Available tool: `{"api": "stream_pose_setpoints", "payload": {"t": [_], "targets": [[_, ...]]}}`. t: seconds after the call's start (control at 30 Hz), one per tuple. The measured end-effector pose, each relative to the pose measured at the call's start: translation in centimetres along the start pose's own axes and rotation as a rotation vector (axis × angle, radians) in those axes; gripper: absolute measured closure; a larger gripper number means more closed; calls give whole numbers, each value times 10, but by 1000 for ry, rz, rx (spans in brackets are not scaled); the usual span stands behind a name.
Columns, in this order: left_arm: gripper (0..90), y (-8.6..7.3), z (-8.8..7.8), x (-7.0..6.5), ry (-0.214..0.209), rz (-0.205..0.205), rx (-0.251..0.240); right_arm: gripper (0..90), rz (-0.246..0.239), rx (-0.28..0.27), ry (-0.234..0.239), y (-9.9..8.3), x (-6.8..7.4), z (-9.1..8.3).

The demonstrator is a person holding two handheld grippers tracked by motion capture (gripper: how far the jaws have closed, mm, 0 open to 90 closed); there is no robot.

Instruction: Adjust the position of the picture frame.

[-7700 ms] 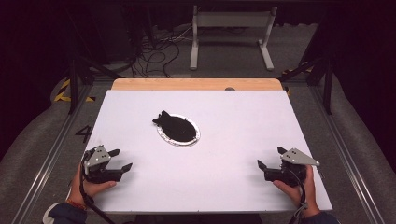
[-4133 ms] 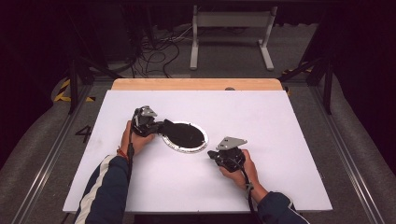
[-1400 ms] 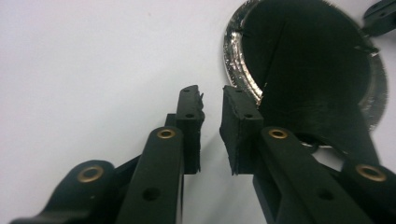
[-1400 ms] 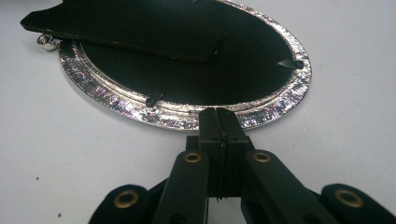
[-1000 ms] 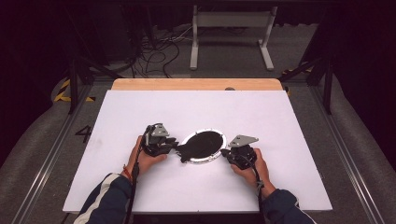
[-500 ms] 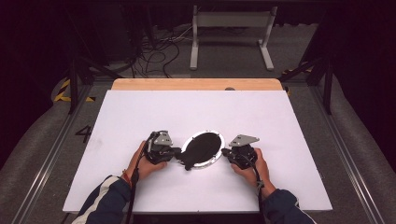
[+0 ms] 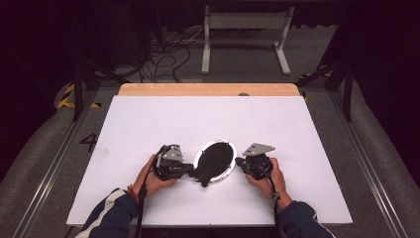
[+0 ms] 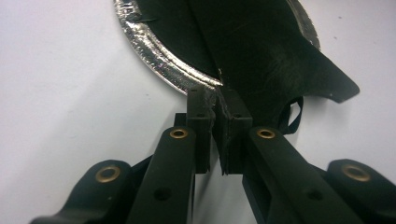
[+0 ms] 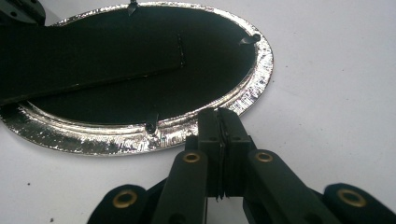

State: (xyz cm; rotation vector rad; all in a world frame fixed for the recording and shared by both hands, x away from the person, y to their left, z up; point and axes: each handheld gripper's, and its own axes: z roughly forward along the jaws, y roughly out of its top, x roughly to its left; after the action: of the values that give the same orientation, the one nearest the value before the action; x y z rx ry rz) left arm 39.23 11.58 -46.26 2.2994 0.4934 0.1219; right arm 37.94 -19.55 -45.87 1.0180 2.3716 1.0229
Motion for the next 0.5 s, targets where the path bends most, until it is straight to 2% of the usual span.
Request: {"api": "stream_pose_setpoints", "payload": {"t": [0.13,0.2,0.27,0.33,0.5], "targets": [[842,0,-2,-3,-14,18,17,880,-9,11,15,0,2,-1],[837,0,-4,-4,-19,36,32,855,-34,48,54,3,2,-4],[831,0,-4,-5,-35,34,34,857,-46,61,80,3,2,-6],[831,0,-5,-6,-54,34,42,861,-47,61,85,2,4,-7],[837,-2,-6,-13,-65,33,47,856,-54,76,119,0,8,-11]]}}
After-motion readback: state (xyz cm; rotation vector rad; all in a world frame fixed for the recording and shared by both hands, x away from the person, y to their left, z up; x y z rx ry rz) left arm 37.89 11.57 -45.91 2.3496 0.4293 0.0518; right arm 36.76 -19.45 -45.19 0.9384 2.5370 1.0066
